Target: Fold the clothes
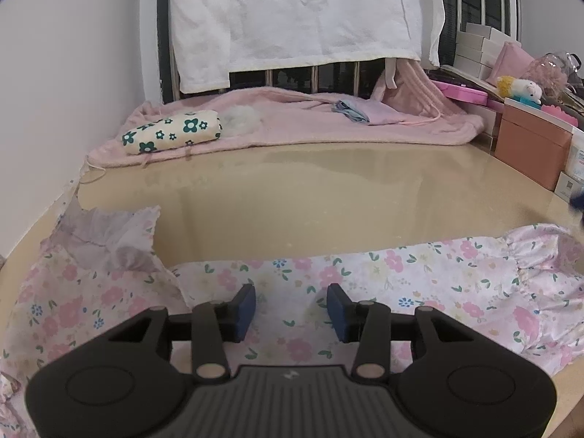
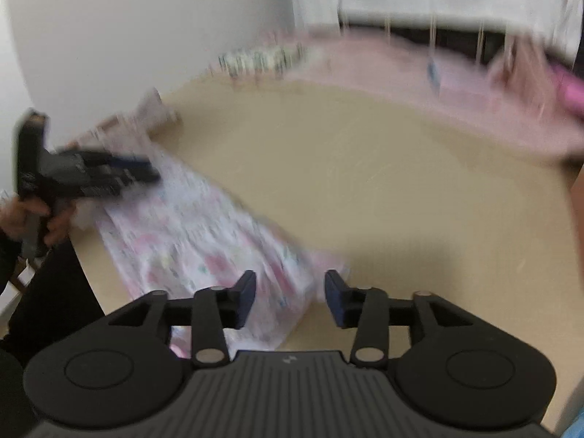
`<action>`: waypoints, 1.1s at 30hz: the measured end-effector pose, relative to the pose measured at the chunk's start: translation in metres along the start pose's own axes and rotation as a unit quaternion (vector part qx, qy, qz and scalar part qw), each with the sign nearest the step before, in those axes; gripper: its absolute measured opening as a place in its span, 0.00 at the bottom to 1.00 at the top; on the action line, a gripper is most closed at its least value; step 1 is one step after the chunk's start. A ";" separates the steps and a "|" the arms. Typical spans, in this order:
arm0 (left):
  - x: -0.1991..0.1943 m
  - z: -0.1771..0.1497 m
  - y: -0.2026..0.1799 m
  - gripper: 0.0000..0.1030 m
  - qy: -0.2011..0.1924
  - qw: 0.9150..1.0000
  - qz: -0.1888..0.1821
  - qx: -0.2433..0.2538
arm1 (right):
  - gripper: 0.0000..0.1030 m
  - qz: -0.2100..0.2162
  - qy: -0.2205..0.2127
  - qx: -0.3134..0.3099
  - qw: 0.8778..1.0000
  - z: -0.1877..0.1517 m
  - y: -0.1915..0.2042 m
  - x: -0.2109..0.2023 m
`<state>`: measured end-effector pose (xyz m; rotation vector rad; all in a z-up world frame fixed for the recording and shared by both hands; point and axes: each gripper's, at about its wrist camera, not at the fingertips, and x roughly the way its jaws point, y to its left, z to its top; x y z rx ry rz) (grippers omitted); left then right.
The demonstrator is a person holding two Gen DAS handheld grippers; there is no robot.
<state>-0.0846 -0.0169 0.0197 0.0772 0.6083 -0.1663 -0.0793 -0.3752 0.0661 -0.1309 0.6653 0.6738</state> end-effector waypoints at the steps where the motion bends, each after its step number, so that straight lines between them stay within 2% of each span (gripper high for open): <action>1: 0.000 0.000 -0.001 0.41 0.000 1.000 0.002 -0.001 | 0.43 0.009 -0.034 0.001 0.999 0.000 0.003 -0.004; 3: 0.000 0.000 -0.002 0.41 0.000 1.000 0.006 0.001 | 0.38 0.022 -0.069 0.016 0.997 0.005 0.010 0.004; 5: -0.001 0.000 -0.003 0.42 0.000 1.000 0.009 0.003 | 0.10 0.004 -0.056 0.016 0.998 0.012 0.021 0.027; 6: -0.001 -0.001 -0.004 0.42 -0.002 1.000 0.010 0.004 | 0.07 -0.009 -0.038 0.011 0.999 0.012 0.026 0.042; 8: -0.002 -0.002 -0.004 0.43 -0.004 1.000 0.012 0.005 | 0.05 -0.034 -0.004 -0.005 0.999 0.007 0.036 0.071; 11: -0.006 -0.004 0.000 0.42 -0.011 1.000 0.012 0.004 | 0.05 -0.066 0.014 -0.021 0.997 -0.009 0.044 0.092; 13: -0.013 -0.006 0.006 0.42 -0.016 1.000 0.011 -0.003 | 0.06 -0.089 -0.012 -0.004 0.996 -0.010 0.051 0.076; 15: -0.029 -0.004 0.019 0.42 -0.025 0.999 0.009 -0.021 | 0.08 -0.110 -0.062 -0.022 0.992 -0.007 0.073 0.048; 18: -0.080 0.000 0.046 0.43 -0.059 0.998 -0.008 -0.029 | 0.08 -0.110 -0.106 -0.063 0.986 -0.003 0.120 0.017; 19: -0.101 -0.001 0.061 0.46 -0.069 0.997 -0.008 -0.028 | 0.09 -0.104 -0.115 -0.066 0.986 -0.004 0.135 0.016; 21: -0.135 -0.007 0.096 0.55 -0.073 0.997 0.021 -0.031 | 0.09 -0.085 -0.136 -0.054 0.986 -0.008 0.163 0.022; 22: -0.144 -0.014 0.114 0.57 -0.062 0.996 0.049 -0.037 | 0.09 -0.072 -0.146 -0.036 0.986 -0.010 0.176 0.029; 24: -0.161 -0.028 0.150 0.54 -0.036 0.993 0.099 -0.053 | 0.11 -0.036 -0.146 -0.045 0.988 -0.009 0.203 0.048; 25: -0.166 -0.038 0.165 0.52 -0.021 0.991 0.107 -0.078 | 0.13 -0.015 -0.143 -0.061 0.988 -0.007 0.219 0.062; 26: -0.169 -0.047 0.178 0.48 -0.006 0.988 0.106 -0.112 | 0.16 -0.004 -0.142 -0.080 0.987 -0.005 0.232 0.073; 28: -0.176 -0.064 0.195 0.48 -0.002 0.983 0.087 -0.159 | 0.22 0.021 -0.140 -0.134 0.981 0.003 0.263 0.102; 30: -0.184 -0.077 0.206 0.48 -0.010 0.979 0.070 -0.191 | 0.38 0.064 -0.137 -0.193 0.969 0.014 0.293 0.130; 31: -0.188 -0.081 0.208 0.48 -0.019 0.978 0.076 -0.192 | 0.50 0.084 -0.139 -0.220 0.962 0.019 0.308 0.141; 32: -0.191 -0.083 0.210 0.48 -0.027 0.978 0.082 -0.188 | 0.57 0.098 -0.139 -0.242 0.955 0.025 0.321 0.152; 33: -0.195 -0.084 0.211 0.48 -0.033 0.979 0.083 -0.183 | 0.58 0.111 -0.136 -0.263 0.949 0.030 0.334 0.163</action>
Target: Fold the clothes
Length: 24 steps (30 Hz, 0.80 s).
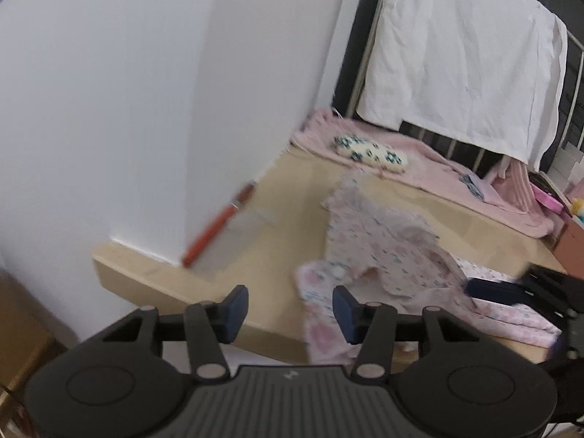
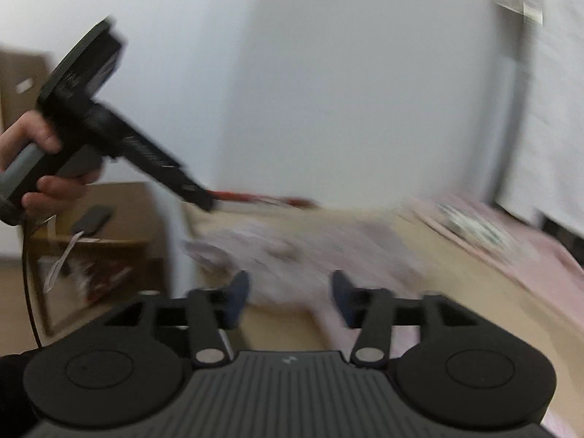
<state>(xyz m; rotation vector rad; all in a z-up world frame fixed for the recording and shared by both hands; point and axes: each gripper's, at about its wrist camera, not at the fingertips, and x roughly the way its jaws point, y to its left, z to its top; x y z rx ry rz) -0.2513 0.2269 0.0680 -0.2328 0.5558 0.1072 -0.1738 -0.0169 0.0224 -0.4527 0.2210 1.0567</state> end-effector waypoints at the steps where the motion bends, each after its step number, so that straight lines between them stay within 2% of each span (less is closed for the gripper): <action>1: -0.002 0.001 0.003 0.48 -0.005 1.000 -0.005 0.003 | 0.61 0.012 0.007 -0.012 1.000 0.003 0.003 0.014; 4: -0.011 0.001 0.015 0.50 -0.025 0.999 -0.017 0.016 | 0.61 0.045 0.036 -0.040 0.998 0.008 0.007 0.056; 7: -0.011 0.001 0.023 0.50 -0.029 0.999 -0.023 0.013 | 0.58 0.067 0.057 -0.042 0.995 0.009 0.008 0.074; 10: -0.005 -0.001 0.034 0.50 -0.026 0.999 -0.024 0.004 | 0.41 0.074 0.074 -0.043 0.994 0.007 0.010 0.085; 13: -0.001 -0.004 0.042 0.50 -0.025 0.999 -0.023 0.000 | 0.34 0.080 0.080 -0.049 0.992 0.008 0.017 0.083; 15: -0.003 -0.004 0.044 0.50 -0.030 0.999 -0.025 0.002 | 0.20 0.104 0.084 -0.003 0.991 0.014 0.007 0.078; 16: -0.005 -0.003 0.045 0.50 -0.035 0.999 -0.030 0.003 | 0.01 0.117 0.086 0.025 0.989 0.017 0.000 0.075; 17: -0.006 -0.003 0.045 0.50 -0.040 0.999 -0.037 0.004 | 0.02 0.133 0.088 0.076 0.984 0.020 -0.013 0.075; 18: -0.008 -0.002 0.046 0.50 -0.045 0.998 -0.043 0.004 | 0.02 0.154 0.086 0.151 0.973 0.021 -0.034 0.076; 19: -0.008 -0.001 0.045 0.50 -0.049 0.998 -0.050 0.005 | 0.02 0.176 0.081 0.231 0.954 0.021 -0.057 0.076; 20: -0.007 0.000 0.043 0.50 -0.051 0.997 -0.056 0.007 | 0.02 0.187 0.076 0.300 0.932 0.022 -0.077 0.079; 21: -0.006 0.000 0.041 0.50 -0.052 0.997 -0.063 0.009 | 0.02 0.191 0.074 0.383 0.901 0.017 -0.102 0.083; 22: -0.003 0.001 0.038 0.50 -0.052 0.996 -0.068 0.011 | 0.03 0.185 0.080 0.448 0.871 0.009 -0.122 0.086; 23: 0.002 0.002 0.033 0.50 -0.051 0.996 -0.072 0.010 | 0.08 0.176 0.088 0.503 0.842 0.002 -0.139 0.089; 24: 0.008 0.003 0.027 0.50 -0.048 0.996 -0.076 0.009 | 0.13 0.148 0.098 0.528 0.830 -0.004 -0.151 0.091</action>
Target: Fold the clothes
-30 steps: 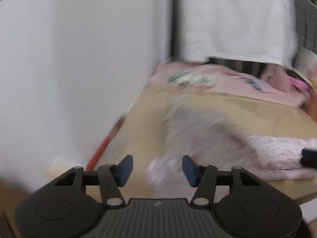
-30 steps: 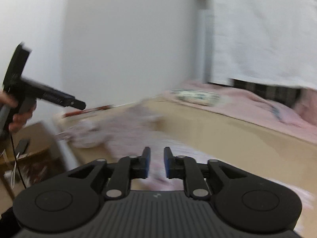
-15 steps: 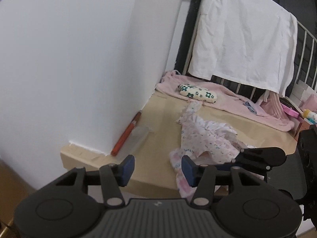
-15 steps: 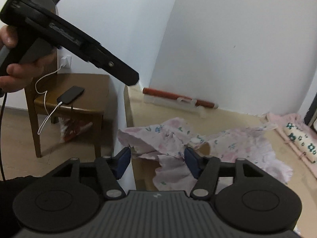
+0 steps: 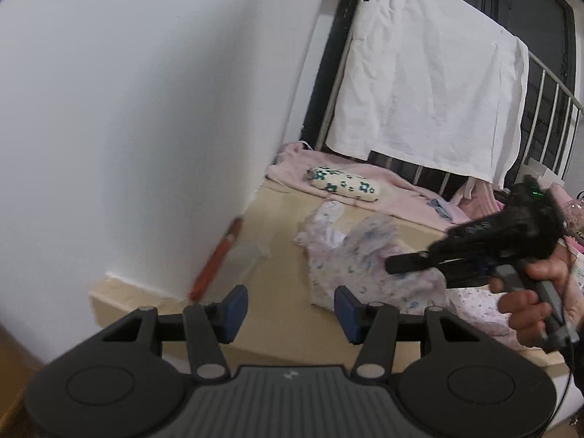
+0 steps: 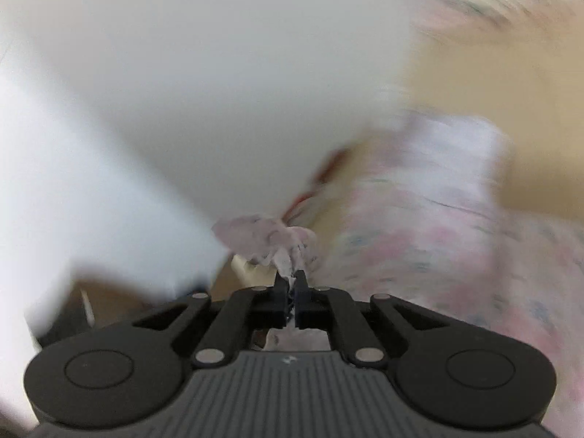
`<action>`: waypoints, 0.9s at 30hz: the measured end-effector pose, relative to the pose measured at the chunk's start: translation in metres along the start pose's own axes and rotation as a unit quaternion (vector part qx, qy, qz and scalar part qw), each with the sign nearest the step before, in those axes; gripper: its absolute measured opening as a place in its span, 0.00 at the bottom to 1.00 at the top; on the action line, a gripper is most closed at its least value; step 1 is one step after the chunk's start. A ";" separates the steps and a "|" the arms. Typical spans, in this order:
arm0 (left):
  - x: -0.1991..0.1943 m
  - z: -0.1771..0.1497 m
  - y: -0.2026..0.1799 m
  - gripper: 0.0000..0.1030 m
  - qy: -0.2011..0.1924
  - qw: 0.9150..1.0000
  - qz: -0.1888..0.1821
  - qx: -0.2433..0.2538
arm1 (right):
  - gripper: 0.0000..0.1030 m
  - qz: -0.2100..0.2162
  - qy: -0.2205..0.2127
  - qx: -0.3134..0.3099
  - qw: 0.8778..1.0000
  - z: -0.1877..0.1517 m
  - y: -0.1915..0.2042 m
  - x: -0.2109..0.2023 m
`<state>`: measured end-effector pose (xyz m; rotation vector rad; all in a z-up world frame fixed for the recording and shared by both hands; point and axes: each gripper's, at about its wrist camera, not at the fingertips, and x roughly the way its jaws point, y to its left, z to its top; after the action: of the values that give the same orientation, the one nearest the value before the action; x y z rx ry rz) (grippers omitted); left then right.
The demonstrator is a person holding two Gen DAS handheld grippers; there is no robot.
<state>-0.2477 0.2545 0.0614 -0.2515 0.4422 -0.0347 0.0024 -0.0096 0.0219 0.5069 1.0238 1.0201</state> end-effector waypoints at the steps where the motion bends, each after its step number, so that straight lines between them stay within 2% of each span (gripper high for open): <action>1: 0.008 0.001 -0.006 0.50 0.003 1.000 -0.002 -0.002 | 0.31 -0.030 -0.010 -0.010 0.999 0.002 0.000 -0.003; 2: 0.017 0.003 -0.012 0.50 0.005 1.000 -0.002 -0.004 | 0.45 -0.058 -0.020 -0.031 0.998 0.002 0.003 -0.007; 5: 0.046 0.001 -0.044 0.50 0.005 0.999 -0.009 0.042 | 0.48 -0.122 -0.070 -0.095 0.986 -0.002 0.016 -0.027; 8: 0.074 -0.008 -0.082 0.50 -0.001 0.989 -0.024 0.146 | 0.45 -0.160 -0.126 -0.145 0.968 -0.016 0.029 -0.061; 9: 0.084 -0.011 -0.091 0.49 0.003 0.985 -0.020 0.174 | 0.40 -0.153 -0.127 -0.162 0.967 -0.022 0.033 -0.069; 10: 0.094 -0.013 -0.099 0.48 0.016 0.981 -0.007 0.193 | 0.31 -0.140 -0.111 -0.180 0.967 -0.029 0.037 -0.074; 11: 0.104 -0.013 -0.104 0.44 0.030 0.979 0.006 0.203 | 0.30 -0.126 -0.090 -0.198 0.968 -0.037 0.041 -0.077; 13: 0.120 -0.011 -0.109 0.41 0.056 0.977 0.027 0.205 | 0.30 -0.139 -0.062 -0.197 0.968 -0.047 0.040 -0.081; 17: 0.129 -0.010 -0.111 0.41 0.079 0.977 0.051 0.191 | 0.33 -0.167 -0.076 -0.156 0.970 -0.041 0.026 -0.084; 18: 0.129 -0.009 -0.110 0.41 0.081 0.978 0.053 0.186 | 0.38 -0.173 -0.092 -0.141 0.970 -0.032 0.024 -0.085; 19: 0.128 -0.009 -0.109 0.41 0.082 0.979 0.053 0.181 | 0.53 -0.175 -0.107 -0.120 0.971 -0.017 0.019 -0.084; 20: 0.128 -0.009 -0.108 0.41 0.083 0.980 0.054 0.175 | 0.59 -0.172 -0.107 -0.100 0.974 -0.001 0.011 -0.080; 23: 0.125 -0.005 -0.108 0.41 0.084 0.980 0.050 0.173 | 0.59 -0.157 -0.066 -0.044 0.984 0.054 -0.011 -0.046; 27: 0.120 0.014 -0.097 0.44 0.070 0.989 0.013 0.127 | 0.57 -0.183 -0.009 -0.021 0.983 0.091 -0.025 0.001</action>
<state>-0.1308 0.1530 0.0476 0.0074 0.5755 -0.0824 0.0944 -0.0113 0.0445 0.2782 1.0320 0.7060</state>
